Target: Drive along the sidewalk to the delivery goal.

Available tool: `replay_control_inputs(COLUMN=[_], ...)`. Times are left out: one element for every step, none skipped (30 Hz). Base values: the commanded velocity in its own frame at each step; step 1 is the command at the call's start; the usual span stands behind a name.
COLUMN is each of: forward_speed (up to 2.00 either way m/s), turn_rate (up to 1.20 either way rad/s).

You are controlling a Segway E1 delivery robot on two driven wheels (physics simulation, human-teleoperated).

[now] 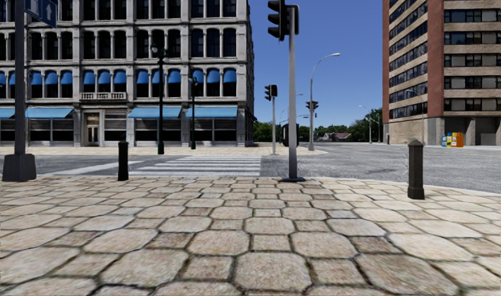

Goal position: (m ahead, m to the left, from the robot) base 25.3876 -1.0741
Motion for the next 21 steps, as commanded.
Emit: replay_control_inputs(forward_speed=[2.00,2.00,2.00,2.00,2.00,2.00,2.00,2.00,2.00,2.00,2.00,2.00,2.00,2.00,2.00,2.00,2.00,2.00,2.00,2.00,2.00], turn_rate=[0.00,0.00,0.00,0.00,0.00,0.00,0.00,0.13,0.20,0.22,0.22,0.23,0.24,0.25,0.26,0.26,0.26,0.26,0.26,0.26,0.26])
